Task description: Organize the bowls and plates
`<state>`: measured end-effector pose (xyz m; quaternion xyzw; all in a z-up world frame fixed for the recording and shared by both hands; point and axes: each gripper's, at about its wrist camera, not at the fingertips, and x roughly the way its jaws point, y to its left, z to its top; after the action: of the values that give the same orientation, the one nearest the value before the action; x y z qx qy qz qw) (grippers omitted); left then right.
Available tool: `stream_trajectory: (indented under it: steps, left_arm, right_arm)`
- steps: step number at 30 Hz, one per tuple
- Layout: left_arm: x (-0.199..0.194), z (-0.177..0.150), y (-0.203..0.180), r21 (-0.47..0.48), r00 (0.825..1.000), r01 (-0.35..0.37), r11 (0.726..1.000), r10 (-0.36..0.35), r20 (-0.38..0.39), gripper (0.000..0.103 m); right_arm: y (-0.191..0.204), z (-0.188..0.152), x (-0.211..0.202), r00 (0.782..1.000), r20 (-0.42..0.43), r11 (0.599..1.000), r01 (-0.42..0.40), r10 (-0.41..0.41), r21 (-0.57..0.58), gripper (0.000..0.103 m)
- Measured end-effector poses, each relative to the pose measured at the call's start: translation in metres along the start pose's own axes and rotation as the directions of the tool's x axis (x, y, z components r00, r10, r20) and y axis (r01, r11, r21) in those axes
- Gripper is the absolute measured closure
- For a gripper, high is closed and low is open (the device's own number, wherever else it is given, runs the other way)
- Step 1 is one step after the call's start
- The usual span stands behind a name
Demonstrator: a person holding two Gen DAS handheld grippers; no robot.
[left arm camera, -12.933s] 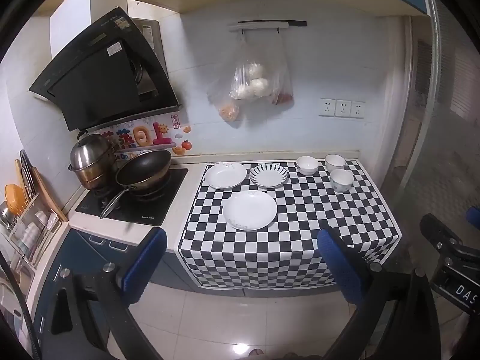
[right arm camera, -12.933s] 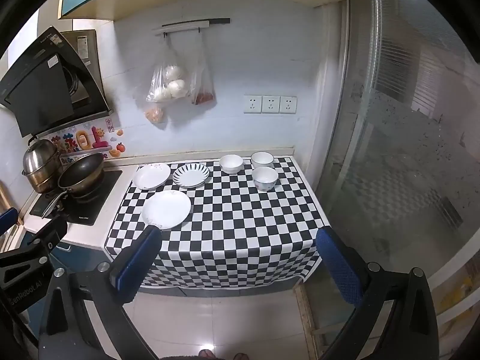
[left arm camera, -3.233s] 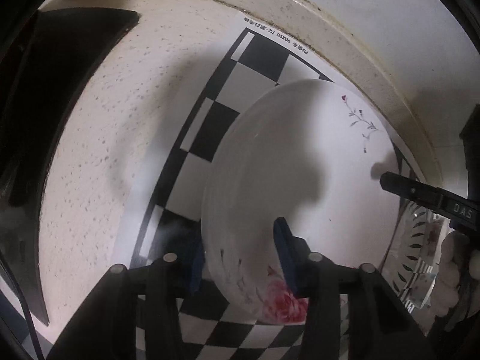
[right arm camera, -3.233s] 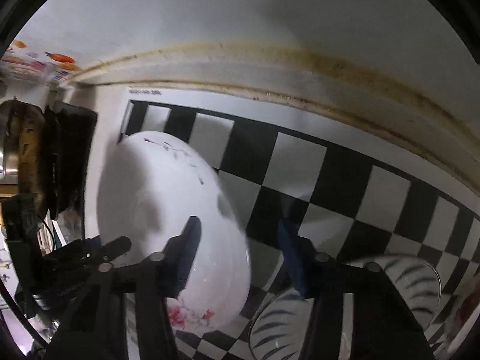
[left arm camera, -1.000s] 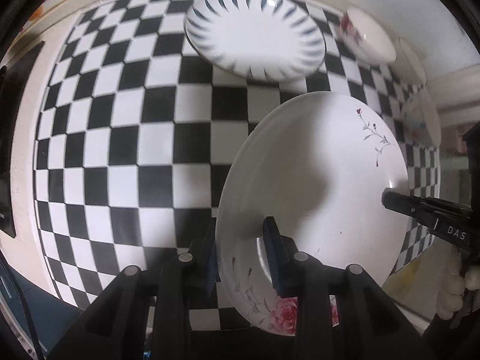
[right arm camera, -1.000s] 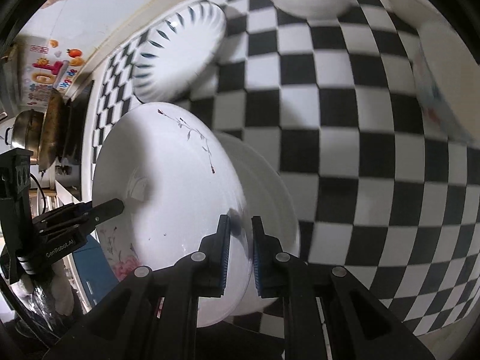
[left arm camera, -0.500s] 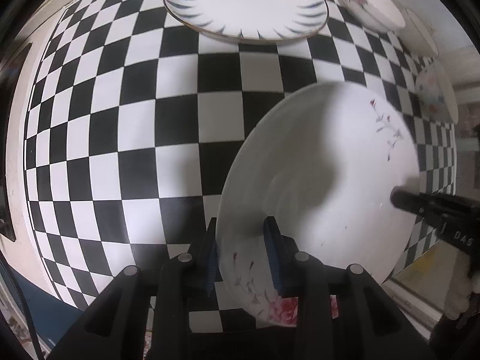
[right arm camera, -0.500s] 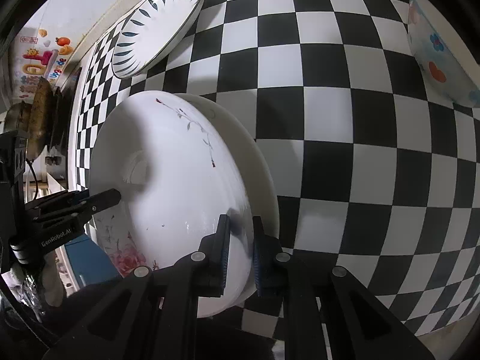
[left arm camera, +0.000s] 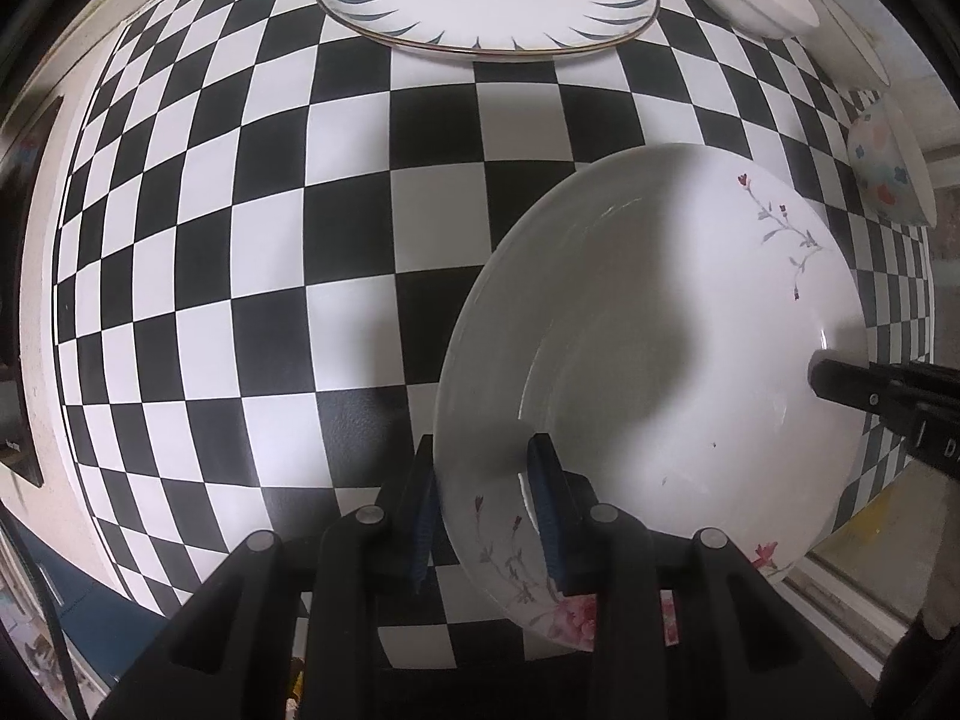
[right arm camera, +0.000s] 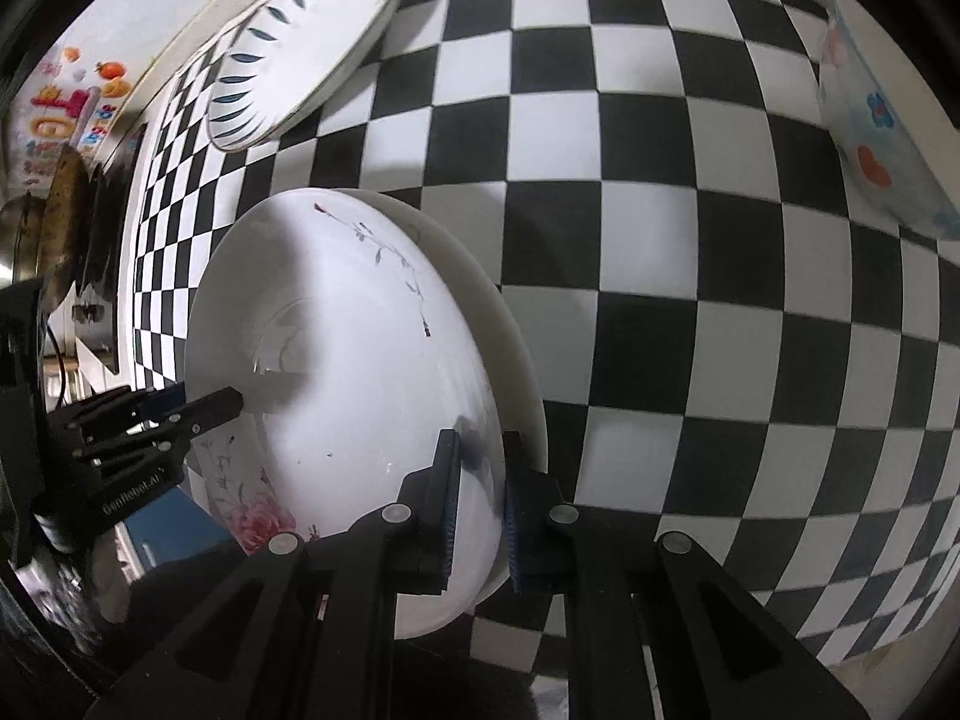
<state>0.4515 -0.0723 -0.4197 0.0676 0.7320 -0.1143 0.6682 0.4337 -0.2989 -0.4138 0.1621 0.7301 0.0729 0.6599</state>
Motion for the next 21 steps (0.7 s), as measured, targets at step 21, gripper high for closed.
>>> stream_trajectory:
  steps: [21]
  left_arm:
    - [-0.008,-0.011,0.005,-0.022,1.000,0.029,0.999,-0.029,0.002,0.076]
  right_arm:
    - [-0.008,-0.006,-0.001,0.998,-0.066,0.998,-0.021,0.025,0.064,0.085]
